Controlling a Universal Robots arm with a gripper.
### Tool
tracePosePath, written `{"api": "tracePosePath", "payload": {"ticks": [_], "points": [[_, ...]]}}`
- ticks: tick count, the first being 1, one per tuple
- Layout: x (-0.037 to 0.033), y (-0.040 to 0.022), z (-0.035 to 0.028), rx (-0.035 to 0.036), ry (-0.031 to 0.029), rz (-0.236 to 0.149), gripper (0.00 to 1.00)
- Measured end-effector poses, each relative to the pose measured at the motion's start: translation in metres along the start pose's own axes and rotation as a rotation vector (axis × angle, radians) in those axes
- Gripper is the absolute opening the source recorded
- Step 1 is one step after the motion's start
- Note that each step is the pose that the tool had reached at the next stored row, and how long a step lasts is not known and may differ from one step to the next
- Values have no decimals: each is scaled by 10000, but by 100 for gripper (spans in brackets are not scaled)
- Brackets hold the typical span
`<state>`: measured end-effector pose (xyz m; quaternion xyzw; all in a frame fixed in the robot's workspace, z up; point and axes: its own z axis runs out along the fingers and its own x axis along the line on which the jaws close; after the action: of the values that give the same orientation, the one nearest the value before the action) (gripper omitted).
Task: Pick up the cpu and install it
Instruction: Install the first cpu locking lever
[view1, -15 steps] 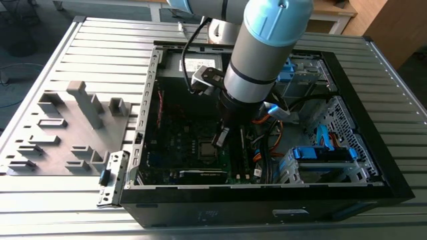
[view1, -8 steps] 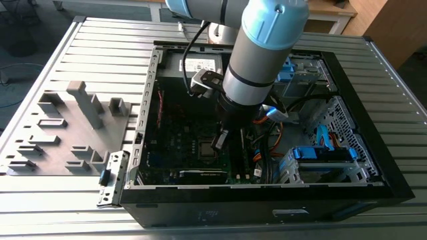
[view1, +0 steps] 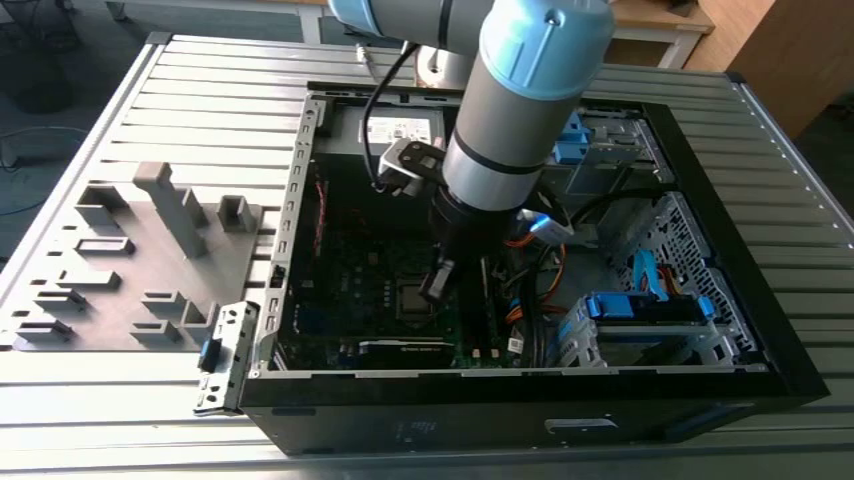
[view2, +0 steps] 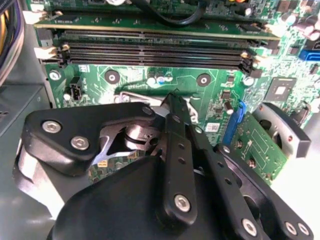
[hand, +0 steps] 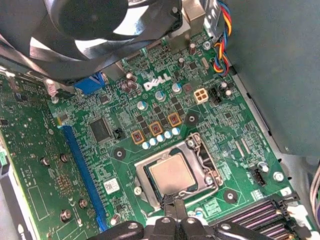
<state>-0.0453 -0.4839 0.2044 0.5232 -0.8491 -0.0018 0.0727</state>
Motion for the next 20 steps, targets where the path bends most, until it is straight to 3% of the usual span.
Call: {"api": "tracePosePath", "payload": {"ticks": [2, 6, 8, 16, 17, 20], "points": [[6, 10, 1, -18, -32, -4, 11], [7, 12, 5, -104, -206, -27, 11], [7, 10, 10, -111, -226, -31, 11], [17, 3, 15, -119, -219, -32, 11], [16, 1, 16, -167, -196, -37, 11], [13, -4, 16, -446, -55, -54, 11]]}}
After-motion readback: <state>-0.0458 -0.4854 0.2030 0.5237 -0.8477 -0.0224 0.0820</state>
